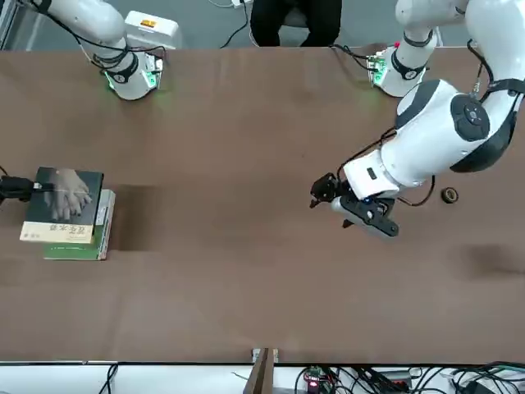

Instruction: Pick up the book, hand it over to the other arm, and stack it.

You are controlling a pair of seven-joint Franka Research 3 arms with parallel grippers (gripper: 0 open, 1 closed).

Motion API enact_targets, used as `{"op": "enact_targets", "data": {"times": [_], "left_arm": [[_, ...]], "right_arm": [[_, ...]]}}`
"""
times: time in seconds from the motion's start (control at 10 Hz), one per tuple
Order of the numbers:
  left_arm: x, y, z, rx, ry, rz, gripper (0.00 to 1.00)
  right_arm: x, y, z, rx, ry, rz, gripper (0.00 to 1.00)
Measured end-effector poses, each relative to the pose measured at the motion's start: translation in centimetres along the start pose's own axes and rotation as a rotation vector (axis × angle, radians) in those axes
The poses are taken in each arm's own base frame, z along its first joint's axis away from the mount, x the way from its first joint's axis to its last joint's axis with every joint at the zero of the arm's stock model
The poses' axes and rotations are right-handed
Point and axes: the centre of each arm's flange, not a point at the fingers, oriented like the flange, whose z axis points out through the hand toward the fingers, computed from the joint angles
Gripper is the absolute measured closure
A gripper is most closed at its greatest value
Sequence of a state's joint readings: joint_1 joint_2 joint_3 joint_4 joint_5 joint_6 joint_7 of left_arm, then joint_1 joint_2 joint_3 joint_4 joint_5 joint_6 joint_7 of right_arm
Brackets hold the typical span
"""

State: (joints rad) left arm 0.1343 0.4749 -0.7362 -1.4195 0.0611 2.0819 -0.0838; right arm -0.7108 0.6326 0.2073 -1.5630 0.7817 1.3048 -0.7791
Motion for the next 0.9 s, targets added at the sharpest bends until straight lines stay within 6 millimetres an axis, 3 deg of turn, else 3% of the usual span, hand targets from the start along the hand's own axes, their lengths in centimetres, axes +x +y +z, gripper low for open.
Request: {"op": "enact_targets", "data": {"times": [0.6, 0.9], "left_arm": [[-1.6, -6.7, -0.8, 0.13, -0.124, -0.049, 0.0], [-2.6, -11.4, -1.7, 0.241, -0.188, -0.031, 0.0]], "right_arm": [[-0.5, 2.9, -2.1, -0.081, -0.045, 0.019, 0.85], [-1.1, 4.3, -3.7, -0.107, 0.003, 0.021, 0.85]]}}
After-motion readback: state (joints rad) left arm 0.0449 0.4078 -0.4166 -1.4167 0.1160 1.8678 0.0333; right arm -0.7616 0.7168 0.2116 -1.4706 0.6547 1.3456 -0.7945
